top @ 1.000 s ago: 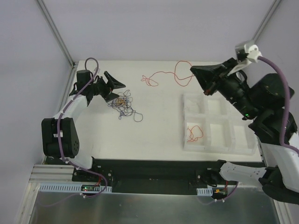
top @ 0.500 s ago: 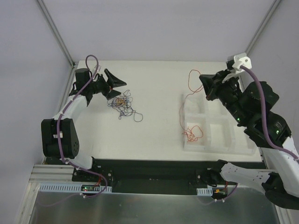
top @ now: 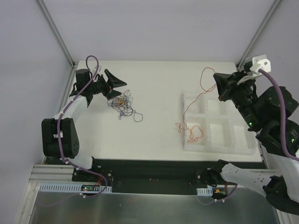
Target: Untangle the cables
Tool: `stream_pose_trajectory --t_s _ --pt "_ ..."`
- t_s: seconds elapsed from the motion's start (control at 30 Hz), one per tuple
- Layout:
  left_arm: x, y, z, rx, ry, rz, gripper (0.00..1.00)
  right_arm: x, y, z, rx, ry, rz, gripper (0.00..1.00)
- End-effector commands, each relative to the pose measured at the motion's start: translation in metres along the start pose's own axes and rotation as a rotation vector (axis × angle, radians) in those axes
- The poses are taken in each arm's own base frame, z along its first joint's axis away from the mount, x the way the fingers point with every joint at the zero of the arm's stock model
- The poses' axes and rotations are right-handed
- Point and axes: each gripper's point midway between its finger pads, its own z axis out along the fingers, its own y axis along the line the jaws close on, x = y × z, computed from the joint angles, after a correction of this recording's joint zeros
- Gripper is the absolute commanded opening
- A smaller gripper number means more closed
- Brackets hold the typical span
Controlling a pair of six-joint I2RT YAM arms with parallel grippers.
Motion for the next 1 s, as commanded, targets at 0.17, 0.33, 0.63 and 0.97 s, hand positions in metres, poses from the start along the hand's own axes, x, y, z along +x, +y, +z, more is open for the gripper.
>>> stream_pose_trajectory --t_s 0.17,0.33,0.63,0.97 --pt "0.005 -0.009 0.001 0.043 0.026 0.023 0.86 -0.041 -0.011 -0.003 0.038 -0.092 -0.032 0.00" --pt "0.005 -0.010 0.001 0.047 0.027 0.025 0.86 -0.023 -0.014 -0.002 0.057 -0.062 -0.035 0.00" --pt "0.007 -0.013 0.001 0.053 0.032 0.031 0.86 0.088 -0.020 0.005 0.120 0.117 0.000 0.00" --pt "0.010 -0.014 0.002 0.061 0.039 0.034 0.86 0.250 -0.008 -0.009 0.151 0.466 0.136 0.00"
